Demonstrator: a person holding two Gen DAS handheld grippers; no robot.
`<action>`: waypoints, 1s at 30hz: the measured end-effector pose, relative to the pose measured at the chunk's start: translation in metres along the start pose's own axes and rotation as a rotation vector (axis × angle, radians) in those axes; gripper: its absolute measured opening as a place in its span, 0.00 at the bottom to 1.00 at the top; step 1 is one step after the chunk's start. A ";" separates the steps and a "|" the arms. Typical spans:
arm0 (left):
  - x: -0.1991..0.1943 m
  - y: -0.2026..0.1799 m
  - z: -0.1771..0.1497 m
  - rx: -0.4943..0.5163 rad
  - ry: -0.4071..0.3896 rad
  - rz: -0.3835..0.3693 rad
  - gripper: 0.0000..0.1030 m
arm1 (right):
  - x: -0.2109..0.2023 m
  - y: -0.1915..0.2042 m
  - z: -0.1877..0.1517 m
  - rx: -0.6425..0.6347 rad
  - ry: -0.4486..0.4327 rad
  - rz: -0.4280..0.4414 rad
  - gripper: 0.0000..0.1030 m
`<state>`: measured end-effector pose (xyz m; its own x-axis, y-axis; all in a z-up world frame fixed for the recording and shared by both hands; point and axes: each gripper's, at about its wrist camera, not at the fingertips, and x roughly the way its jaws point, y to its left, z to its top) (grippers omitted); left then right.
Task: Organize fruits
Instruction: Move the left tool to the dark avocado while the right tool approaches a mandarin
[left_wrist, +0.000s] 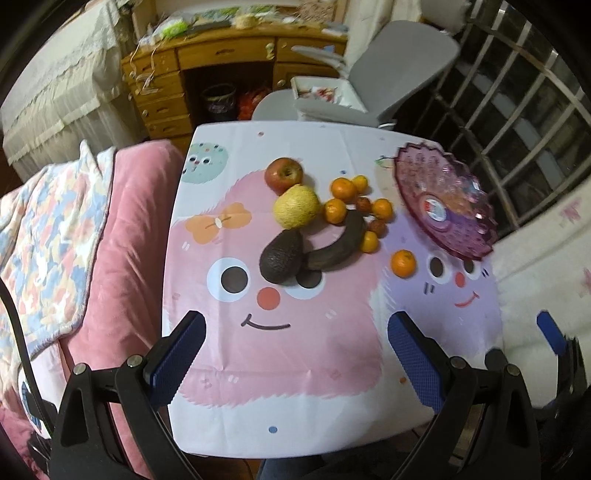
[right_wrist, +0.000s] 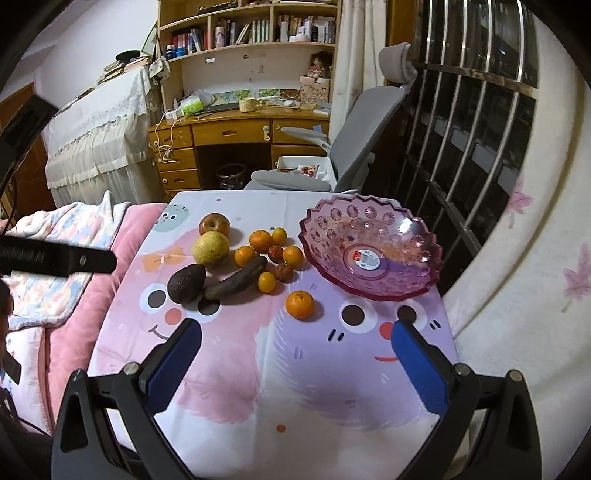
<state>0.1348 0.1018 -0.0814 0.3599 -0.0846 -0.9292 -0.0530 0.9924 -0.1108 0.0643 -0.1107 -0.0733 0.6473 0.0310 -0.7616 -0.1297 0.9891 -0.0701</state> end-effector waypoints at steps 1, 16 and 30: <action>0.007 0.003 0.005 -0.012 0.008 0.000 0.96 | 0.006 0.000 0.001 -0.005 0.001 0.000 1.00; 0.149 0.035 0.060 -0.145 0.154 -0.034 0.94 | 0.137 0.006 -0.005 -0.043 0.174 0.077 0.82; 0.230 0.048 0.055 -0.244 0.284 -0.071 0.93 | 0.211 -0.006 -0.013 -0.008 0.277 0.088 0.69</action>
<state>0.2662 0.1348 -0.2813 0.0995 -0.2076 -0.9731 -0.2701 0.9357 -0.2272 0.1915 -0.1125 -0.2418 0.4034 0.0748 -0.9120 -0.1827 0.9832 -0.0001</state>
